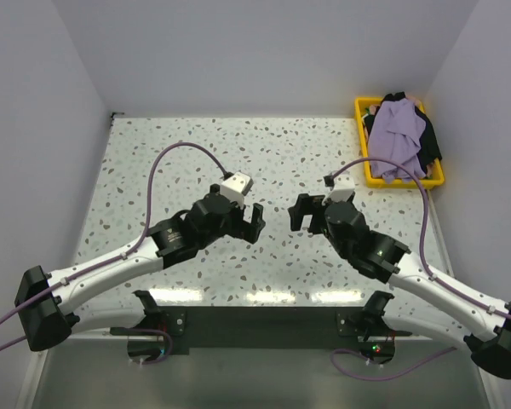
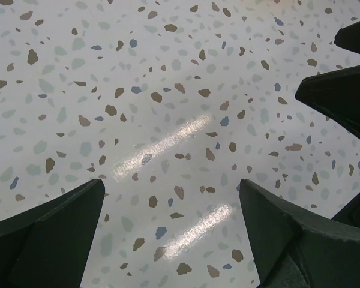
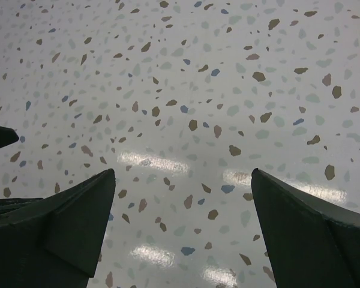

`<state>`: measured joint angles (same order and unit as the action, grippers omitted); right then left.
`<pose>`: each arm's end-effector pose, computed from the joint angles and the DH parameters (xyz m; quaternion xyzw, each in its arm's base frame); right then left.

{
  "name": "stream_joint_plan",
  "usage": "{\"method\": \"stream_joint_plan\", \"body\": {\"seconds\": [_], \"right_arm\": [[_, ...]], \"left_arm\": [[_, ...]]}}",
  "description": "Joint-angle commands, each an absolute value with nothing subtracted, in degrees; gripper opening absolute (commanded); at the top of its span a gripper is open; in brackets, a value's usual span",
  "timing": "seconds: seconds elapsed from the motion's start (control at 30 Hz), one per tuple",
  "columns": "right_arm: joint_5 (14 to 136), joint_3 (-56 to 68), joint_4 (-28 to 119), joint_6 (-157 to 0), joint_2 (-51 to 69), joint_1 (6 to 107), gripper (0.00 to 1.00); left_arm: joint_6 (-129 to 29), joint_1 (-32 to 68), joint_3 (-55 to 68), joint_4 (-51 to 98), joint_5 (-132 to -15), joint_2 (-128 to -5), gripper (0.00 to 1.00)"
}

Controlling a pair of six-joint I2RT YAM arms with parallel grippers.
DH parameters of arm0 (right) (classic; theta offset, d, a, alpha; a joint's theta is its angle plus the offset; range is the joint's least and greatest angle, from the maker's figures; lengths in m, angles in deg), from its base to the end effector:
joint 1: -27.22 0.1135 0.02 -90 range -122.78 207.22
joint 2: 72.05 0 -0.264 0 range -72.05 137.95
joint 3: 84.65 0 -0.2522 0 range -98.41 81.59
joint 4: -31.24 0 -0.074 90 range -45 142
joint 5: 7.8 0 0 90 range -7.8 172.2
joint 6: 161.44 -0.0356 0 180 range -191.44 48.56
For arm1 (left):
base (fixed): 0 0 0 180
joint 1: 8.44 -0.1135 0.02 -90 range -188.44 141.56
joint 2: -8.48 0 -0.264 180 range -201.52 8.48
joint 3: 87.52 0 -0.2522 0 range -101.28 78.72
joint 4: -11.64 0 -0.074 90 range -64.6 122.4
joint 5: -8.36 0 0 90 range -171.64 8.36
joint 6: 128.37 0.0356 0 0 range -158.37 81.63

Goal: Fold and stack the t-shirts
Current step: Grab the tshirt from the pile

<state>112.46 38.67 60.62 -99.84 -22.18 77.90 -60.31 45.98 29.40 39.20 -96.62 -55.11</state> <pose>0.1387 0.1410 0.3051 -0.0130 0.8158 0.1737 0.5514 0.1532 -0.1983 0.2967 0.1734 0.8350 -0.2275 0.4701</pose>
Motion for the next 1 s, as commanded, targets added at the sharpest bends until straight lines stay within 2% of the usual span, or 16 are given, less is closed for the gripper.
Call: {"method": "stream_joint_plan", "body": {"seconds": [0.0,0.17,0.33,0.4,0.47,0.5,0.67,0.77,0.97], "right_arm": [[112.52,38.09,58.62,-98.69,-21.95,78.02,0.99],[112.34,35.54,59.5,-97.63,-18.18,77.94,0.99],[115.95,24.13,61.7,-92.71,-4.94,75.05,0.98],[111.22,16.75,63.54,-92.53,-0.17,69.61,0.98],[107.18,9.92,63.37,-92.71,6.24,60.04,0.96],[107.07,7.26,63.81,-92.79,8.27,54.7,0.96],[114.44,-9.96,68.2,-93.41,23.28,43.93,0.95],[116.65,-13.93,68.73,-95.07,28.39,38.05,0.93],[115.86,-13.34,66.8,-98.42,32.89,27.76,0.88]], "left_arm": [[-61.14,45.88,26.87,36.91,-96.76,-54.98,1.0],[-61.22,45.88,25.9,38.67,-96.67,-54.71,1.0],[-61.05,45.88,23.8,41.21,-96.31,-55.24,1.0],[-60.96,45.71,22.22,42.44,-96.84,-55.76,1.0],[-61.05,45.44,20.99,44.9,-97.19,-56.82,1.0],[-61.14,45.35,19.85,46.39,-97.45,-57.26,1.0],[-61.14,43.25,18.7,48.51,-96.94,-57.44,1.0],[-61.05,41.41,19.04,49.13,-95.18,-56.91,1.0],[-60.0,36.49,20.54,49.57,-90.79,-55.59,1.0]]}}
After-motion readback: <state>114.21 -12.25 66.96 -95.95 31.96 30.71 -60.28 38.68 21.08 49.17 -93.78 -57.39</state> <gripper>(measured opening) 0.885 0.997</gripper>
